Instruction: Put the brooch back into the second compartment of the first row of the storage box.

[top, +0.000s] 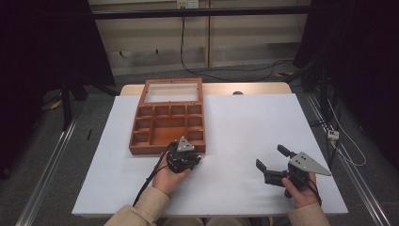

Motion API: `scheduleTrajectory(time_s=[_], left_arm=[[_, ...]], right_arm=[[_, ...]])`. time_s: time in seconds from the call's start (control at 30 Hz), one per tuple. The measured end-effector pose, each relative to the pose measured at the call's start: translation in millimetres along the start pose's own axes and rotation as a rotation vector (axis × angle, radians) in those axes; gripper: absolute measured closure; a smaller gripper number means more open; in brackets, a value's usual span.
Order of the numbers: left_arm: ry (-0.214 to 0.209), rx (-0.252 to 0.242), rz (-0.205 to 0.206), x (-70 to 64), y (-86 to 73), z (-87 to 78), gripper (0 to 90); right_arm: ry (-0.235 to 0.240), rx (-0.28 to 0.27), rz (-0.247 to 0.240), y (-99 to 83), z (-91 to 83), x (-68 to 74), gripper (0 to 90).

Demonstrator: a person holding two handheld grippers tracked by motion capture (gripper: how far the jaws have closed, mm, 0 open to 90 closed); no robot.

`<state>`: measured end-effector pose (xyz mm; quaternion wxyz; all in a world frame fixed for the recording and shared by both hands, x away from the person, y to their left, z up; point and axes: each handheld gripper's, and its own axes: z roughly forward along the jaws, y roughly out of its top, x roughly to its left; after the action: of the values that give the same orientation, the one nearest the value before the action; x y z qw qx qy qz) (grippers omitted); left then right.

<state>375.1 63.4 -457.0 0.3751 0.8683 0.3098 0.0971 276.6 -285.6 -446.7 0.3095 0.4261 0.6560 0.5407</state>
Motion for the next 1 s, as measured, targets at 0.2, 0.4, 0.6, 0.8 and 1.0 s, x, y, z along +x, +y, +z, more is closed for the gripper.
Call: scheduleTrajectory(time_s=[0.2, 0.4, 0.6, 0.8, 1.0], left_arm=[[-0.022, 0.003, -0.047, 1.3, 0.7, -0.4, 79.8], [-0.059, 0.021, -0.078, -0.7, 2.4, -2.0, 80.1], [-0.096, 0.017, -0.115, -0.5, 4.6, -10.8, 80.1], [-0.123, 0.024, -0.111, -1.8, 12.1, -20.4, 80.1], [-0.128, 0.033, -0.118, -1.2, 16.6, -29.2, 80.1]], right_arm=[[-0.001, 0.0, -0.003, 1.1, 1.1, 2.5, 3.1], [-0.002, -0.001, 0.006, 0.6, 2.6, 2.0, 3.1], [0.013, -0.004, 0.005, 1.2, 3.4, 2.2, 3.3], [0.011, -0.009, 0.006, 2.7, 0.8, 1.0, 3.2], [0.011, -0.009, 0.009, 2.3, -0.8, 0.3, 3.3]])
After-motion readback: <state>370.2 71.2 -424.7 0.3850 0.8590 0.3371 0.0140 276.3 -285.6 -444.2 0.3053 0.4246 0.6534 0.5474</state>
